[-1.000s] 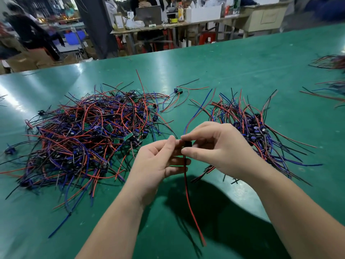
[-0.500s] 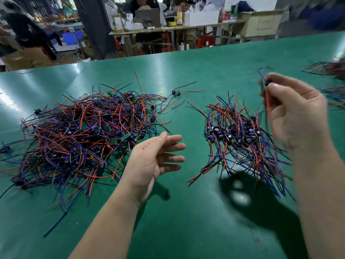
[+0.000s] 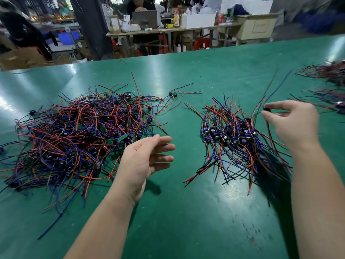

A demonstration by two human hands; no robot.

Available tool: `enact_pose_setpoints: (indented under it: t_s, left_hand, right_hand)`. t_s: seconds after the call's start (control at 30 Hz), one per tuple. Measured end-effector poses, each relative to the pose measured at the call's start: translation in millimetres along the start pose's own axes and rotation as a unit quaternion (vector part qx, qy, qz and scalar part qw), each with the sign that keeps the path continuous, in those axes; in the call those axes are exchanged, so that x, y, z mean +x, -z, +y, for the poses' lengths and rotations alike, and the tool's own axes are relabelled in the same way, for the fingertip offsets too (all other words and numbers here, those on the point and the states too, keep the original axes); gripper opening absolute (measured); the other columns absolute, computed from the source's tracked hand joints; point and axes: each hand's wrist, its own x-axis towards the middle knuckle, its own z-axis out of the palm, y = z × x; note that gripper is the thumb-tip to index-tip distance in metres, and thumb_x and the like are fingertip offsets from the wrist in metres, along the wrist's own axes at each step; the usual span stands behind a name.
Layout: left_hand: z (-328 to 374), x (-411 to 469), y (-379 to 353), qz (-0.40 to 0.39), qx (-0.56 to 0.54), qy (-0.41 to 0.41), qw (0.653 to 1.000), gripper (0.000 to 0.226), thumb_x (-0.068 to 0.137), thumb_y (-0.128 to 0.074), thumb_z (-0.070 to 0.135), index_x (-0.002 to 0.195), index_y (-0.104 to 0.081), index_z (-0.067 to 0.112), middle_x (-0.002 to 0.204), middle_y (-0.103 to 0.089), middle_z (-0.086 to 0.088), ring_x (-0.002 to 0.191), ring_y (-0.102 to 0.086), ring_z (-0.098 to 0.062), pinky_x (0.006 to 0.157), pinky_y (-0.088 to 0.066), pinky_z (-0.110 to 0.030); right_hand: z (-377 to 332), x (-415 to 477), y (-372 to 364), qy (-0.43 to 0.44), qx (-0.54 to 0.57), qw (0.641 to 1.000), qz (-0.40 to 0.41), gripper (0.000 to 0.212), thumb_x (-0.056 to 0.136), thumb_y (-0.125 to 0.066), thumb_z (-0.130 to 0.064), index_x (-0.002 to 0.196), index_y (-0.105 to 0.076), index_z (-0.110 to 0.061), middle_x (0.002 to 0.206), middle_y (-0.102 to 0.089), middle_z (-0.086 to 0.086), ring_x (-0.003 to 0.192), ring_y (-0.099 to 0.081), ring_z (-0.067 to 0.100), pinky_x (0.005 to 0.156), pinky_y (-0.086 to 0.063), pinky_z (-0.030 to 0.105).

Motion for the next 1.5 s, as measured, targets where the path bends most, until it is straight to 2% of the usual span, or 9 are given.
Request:
enact_pose_setpoints:
  t_s: [0.13, 0.53, 0.63, 0.7, 0.77, 0.9, 1.07, 1.2, 1.5]
  left_hand:
    - [1.3, -1.0, 0.1, 0.006, 0.013, -0.005, 1.0, 0.031, 0.097, -0.046, 0.024, 0.086, -0.073, 0.013, 0.083, -0.074, -0.007, 0.061, -0.066, -0.013, 0.06, -0.054, -0.025]
    - [-3.4, 4.0, 2.2, 0.079, 0.119, -0.04, 0.989, 0.027, 0.096, -0.05, 0.02, 0.081, -0.072, 0.017, 0.074, -0.074, 0.001, 0.062, -0.066, -0.012, 0.062, -0.048, -0.026]
    - [-6.9, 6.2, 13.2, 0.17, 0.361, -0.138, 0.907, 0.017, 0.09, -0.057, 0.025, 0.084, -0.073, 0.02, 0.07, -0.069, 0.007, 0.064, -0.06, -0.014, 0.062, -0.042, -0.027]
    - [-8.2, 7.9, 21.3, 0.194, 0.475, -0.172, 0.841, 0.015, 0.087, -0.058, 0.025, 0.094, -0.072, 0.021, 0.091, -0.067, 0.004, 0.084, -0.058, -0.019, 0.077, -0.044, -0.032]
    - [-9.9, 10.6, 27.1, 0.192, 0.511, -0.154, 0.823, 0.022, 0.086, -0.058, 0.024, 0.105, -0.069, 0.021, 0.112, -0.06, -0.002, 0.105, -0.049, -0.025, 0.093, -0.039, -0.035]
    - [-11.4, 11.7, 30.3, 0.244, 0.563, -0.126, 0.779, 0.034, 0.084, -0.059, 0.029, 0.117, -0.062, 0.026, 0.126, -0.048, -0.003, 0.115, -0.036, -0.029, 0.096, -0.033, -0.04]
    - [-13.0, 14.7, 40.1, 0.254, 0.636, -0.03, 0.728, 0.056, 0.083, -0.058, 0.036, 0.137, -0.04, 0.036, 0.149, -0.029, -0.012, 0.134, -0.022, -0.031, 0.109, -0.019, -0.046]
    - [-16.5, 18.4, 42.8, 0.222, 0.687, -0.018, 0.691, 0.049, 0.087, -0.053, 0.038, 0.135, -0.04, 0.037, 0.13, -0.052, 0.0, 0.121, -0.043, -0.026, 0.104, -0.024, -0.042]
    - [-22.6, 25.6, 47.5, 0.281, 0.639, -0.059, 0.714, 0.03, 0.088, -0.056, 0.038, 0.118, -0.054, 0.036, 0.123, -0.055, 0.003, 0.119, -0.04, -0.026, 0.107, -0.015, -0.048]
  right_hand:
    - [2.7, 2.1, -3.8, -0.004, -0.039, 0.999, -0.031, 0.019, 0.077, -0.075, -0.012, 0.096, -0.073, -0.017, 0.082, -0.068, 0.0, 0.074, -0.063, 0.013, 0.066, -0.046, 0.012]
    - [16.0, -0.2, -12.9, -0.058, -0.201, 0.975, -0.079, 0.012, 0.078, -0.071, -0.007, 0.089, -0.075, -0.01, 0.087, -0.071, 0.012, 0.076, -0.053, 0.02, 0.074, -0.038, 0.023]
    - [20.1, 0.9, -13.5, -0.082, -0.228, 0.964, -0.11, 0.024, 0.081, -0.061, 0.003, 0.095, -0.075, -0.011, 0.093, -0.07, 0.014, 0.085, -0.055, 0.027, 0.074, -0.039, 0.025]
    - [21.7, 1.8, -12.4, -0.096, -0.237, 0.958, -0.128, 0.035, 0.083, -0.054, 0.007, 0.101, -0.074, -0.015, 0.101, -0.069, 0.013, 0.095, -0.057, 0.03, 0.073, -0.039, 0.025]
    - [21.5, 1.6, -11.1, -0.102, -0.247, 0.953, -0.144, 0.041, 0.085, -0.048, 0.006, 0.106, -0.073, -0.018, 0.109, -0.068, 0.012, 0.098, -0.055, 0.03, 0.073, -0.039, 0.025]
    - [14.2, -1.2, -8.0, -0.094, -0.28, 0.938, -0.182, 0.042, 0.087, -0.047, 0.003, 0.115, -0.069, -0.02, 0.117, -0.066, 0.013, 0.089, -0.05, 0.027, 0.072, -0.04, 0.027]
    - [-15.0, -9.1, -9.2, 0.039, -0.251, 0.961, -0.107, 0.032, 0.087, -0.056, -0.007, 0.116, -0.068, -0.011, 0.111, -0.063, 0.025, 0.08, -0.056, 0.032, 0.083, -0.044, 0.035]
    - [-39.1, -29.8, -26.4, 0.153, -0.184, 0.962, -0.134, 0.025, 0.087, -0.06, -0.012, 0.11, -0.07, -0.013, 0.101, -0.061, 0.012, 0.088, -0.054, 0.024, 0.079, -0.034, 0.023]
    - [-60.0, -67.3, -53.4, 0.244, -0.094, 0.933, -0.248, 0.021, 0.085, -0.065, -0.008, 0.104, -0.072, -0.012, 0.095, -0.06, -0.001, 0.085, -0.054, 0.012, 0.078, -0.028, 0.003]
